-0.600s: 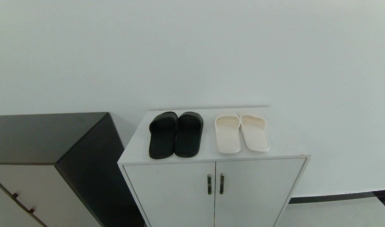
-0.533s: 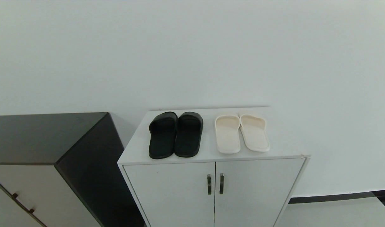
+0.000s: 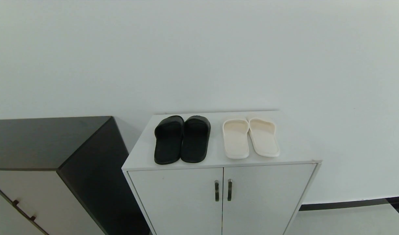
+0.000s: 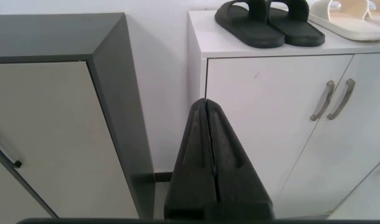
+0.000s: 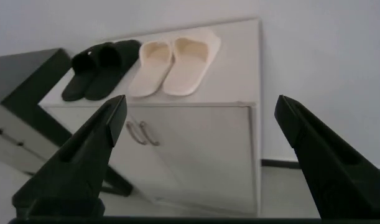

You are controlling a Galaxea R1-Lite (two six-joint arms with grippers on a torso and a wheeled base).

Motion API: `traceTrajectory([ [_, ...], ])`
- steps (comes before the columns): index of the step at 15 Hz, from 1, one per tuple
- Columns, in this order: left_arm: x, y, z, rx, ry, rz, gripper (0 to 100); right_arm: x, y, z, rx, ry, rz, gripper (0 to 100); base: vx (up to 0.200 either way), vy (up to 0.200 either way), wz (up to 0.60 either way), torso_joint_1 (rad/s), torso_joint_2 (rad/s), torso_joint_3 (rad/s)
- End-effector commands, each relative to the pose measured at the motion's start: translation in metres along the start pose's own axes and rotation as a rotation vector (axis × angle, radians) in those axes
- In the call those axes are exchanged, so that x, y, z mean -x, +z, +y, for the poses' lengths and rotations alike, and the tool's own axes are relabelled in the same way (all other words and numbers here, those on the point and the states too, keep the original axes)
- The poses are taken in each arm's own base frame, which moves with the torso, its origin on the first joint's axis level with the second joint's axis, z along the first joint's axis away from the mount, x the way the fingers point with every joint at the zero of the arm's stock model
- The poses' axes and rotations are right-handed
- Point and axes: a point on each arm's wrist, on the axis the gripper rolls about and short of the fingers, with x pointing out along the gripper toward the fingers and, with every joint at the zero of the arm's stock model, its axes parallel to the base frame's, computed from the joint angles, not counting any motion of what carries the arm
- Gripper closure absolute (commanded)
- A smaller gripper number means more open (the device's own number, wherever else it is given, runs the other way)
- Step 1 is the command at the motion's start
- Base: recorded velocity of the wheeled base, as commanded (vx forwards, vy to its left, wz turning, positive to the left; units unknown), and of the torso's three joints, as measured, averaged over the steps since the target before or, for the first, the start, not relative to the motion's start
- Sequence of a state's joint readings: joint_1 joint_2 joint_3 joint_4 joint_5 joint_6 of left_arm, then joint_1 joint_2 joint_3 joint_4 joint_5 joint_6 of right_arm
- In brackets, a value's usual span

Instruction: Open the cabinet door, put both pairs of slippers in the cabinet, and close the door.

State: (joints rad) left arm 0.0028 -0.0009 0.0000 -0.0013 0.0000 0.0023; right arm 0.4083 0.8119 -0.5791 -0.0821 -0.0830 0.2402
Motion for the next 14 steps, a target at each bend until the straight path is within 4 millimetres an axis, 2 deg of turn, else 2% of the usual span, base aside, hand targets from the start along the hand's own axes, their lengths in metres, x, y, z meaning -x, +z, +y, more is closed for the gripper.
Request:
traceTrajectory([
  [1,0.0,0.0,0.0,0.001,0.0,0.001,100,-0.102,0.01,0.074,0.021,-0.031,0.158,0,0.0,0.0,0.0,0.0,0.0,0.0],
  [4,0.0,0.0,0.0,0.001,0.0,0.001,100,-0.166,0.008,0.107,0.049,-0.111,0.125,0,0.0,0.0,0.0,0.0,0.0,0.0],
  [5,0.0,0.0,0.0,0.001,0.0,0.001,100,-0.177,0.005,0.111,0.056,-0.119,0.113,0,0.0,0.0,0.0,0.0,0.0,0.0],
  [6,0.0,0.0,0.0,0.004,0.0,0.001,100,-0.208,-0.009,0.121,0.095,-0.137,0.097,0,0.0,0.0,0.0,0.0,0.0,0.0],
  [7,0.0,0.0,0.0,0.007,0.002,0.001,100,-0.226,-0.017,0.126,0.107,-0.145,0.08,0,0.0,0.0,0.0,0.0,0.0,0.0],
  [9,0.0,0.0,0.0,0.007,0.0,0.001,100,-0.26,-0.036,0.125,0.141,-0.188,0.061,0,0.0,0.0,0.0,0.0,0.0,0.0],
  [10,0.0,0.0,0.0,0.007,0.0,0.001,100,-0.269,-0.042,0.124,0.155,-0.197,0.064,0,0.0,0.0,0.0,0.0,0.0,0.0],
  [14,0.0,0.0,0.0,0.007,-0.001,0.001,100,-0.312,-0.049,0.114,0.178,-0.248,0.056,0,0.0,0.0,0.0,0.0,0.0,0.0],
])
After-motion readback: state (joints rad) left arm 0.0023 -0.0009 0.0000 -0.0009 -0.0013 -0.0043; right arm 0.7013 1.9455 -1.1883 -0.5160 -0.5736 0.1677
